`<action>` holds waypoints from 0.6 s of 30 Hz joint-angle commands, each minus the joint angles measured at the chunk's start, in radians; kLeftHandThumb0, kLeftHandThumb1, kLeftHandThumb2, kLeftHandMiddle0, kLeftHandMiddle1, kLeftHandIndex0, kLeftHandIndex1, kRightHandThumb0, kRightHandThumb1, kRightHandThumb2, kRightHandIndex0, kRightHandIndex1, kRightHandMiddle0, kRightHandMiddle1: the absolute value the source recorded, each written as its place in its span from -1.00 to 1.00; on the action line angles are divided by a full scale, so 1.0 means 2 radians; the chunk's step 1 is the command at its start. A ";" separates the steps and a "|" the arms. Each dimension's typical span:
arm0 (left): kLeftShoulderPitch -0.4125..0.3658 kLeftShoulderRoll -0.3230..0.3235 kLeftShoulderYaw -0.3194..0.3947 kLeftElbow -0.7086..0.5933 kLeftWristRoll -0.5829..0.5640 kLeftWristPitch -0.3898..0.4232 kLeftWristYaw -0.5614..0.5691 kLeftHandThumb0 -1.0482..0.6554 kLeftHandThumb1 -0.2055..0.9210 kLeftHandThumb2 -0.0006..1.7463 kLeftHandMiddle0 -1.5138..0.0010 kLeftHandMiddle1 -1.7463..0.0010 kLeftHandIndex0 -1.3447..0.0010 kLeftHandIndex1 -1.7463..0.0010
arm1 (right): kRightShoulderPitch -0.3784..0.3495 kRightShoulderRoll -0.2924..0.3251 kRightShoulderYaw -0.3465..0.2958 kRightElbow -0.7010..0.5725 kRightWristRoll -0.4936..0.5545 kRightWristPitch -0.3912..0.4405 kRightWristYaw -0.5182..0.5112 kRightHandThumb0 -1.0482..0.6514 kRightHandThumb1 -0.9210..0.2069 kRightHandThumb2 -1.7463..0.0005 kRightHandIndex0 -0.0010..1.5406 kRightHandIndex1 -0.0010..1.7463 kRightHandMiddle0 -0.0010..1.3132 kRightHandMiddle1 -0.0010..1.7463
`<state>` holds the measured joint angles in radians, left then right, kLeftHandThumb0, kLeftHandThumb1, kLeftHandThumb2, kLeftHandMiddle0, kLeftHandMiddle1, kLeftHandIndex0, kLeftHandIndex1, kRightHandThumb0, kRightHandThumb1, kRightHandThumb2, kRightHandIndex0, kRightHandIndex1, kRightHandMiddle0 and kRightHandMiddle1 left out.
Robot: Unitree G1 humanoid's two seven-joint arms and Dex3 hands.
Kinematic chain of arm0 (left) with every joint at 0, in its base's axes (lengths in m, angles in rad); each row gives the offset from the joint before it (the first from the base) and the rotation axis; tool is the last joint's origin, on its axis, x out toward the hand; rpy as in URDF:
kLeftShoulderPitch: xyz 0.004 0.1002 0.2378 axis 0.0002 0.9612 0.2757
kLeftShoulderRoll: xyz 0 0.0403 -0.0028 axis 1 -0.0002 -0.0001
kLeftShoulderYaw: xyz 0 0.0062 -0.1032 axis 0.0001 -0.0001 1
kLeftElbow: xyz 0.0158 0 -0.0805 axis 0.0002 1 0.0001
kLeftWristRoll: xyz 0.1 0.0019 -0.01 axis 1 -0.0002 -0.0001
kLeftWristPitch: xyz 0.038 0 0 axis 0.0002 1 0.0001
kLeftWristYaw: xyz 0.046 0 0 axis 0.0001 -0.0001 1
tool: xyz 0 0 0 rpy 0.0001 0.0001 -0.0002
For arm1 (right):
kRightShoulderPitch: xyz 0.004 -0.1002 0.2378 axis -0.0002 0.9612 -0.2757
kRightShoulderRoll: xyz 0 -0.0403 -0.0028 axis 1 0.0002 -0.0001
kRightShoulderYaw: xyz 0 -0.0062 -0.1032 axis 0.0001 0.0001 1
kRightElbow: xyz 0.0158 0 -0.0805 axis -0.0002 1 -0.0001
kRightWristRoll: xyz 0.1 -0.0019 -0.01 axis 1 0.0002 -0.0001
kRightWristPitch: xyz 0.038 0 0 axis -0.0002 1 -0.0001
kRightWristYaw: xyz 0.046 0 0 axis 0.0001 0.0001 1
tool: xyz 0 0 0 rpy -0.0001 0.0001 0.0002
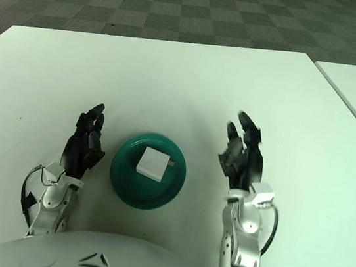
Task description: Put the charger into the plate.
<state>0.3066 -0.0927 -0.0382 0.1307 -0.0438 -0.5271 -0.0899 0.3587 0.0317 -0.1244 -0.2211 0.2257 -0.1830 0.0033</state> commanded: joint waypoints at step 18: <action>0.037 0.022 0.008 0.023 0.009 0.017 0.004 -0.77 1.00 0.12 0.78 0.99 1.00 0.35 | 0.040 0.011 0.021 0.062 -0.041 -0.078 0.027 -0.84 -1.00 0.09 -0.57 -0.96 -0.93 0.10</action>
<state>0.3233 -0.0700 -0.0382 0.1255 -0.0270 -0.5315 -0.0898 0.4177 0.0398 -0.1038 -0.1307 0.1652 -0.3246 0.0513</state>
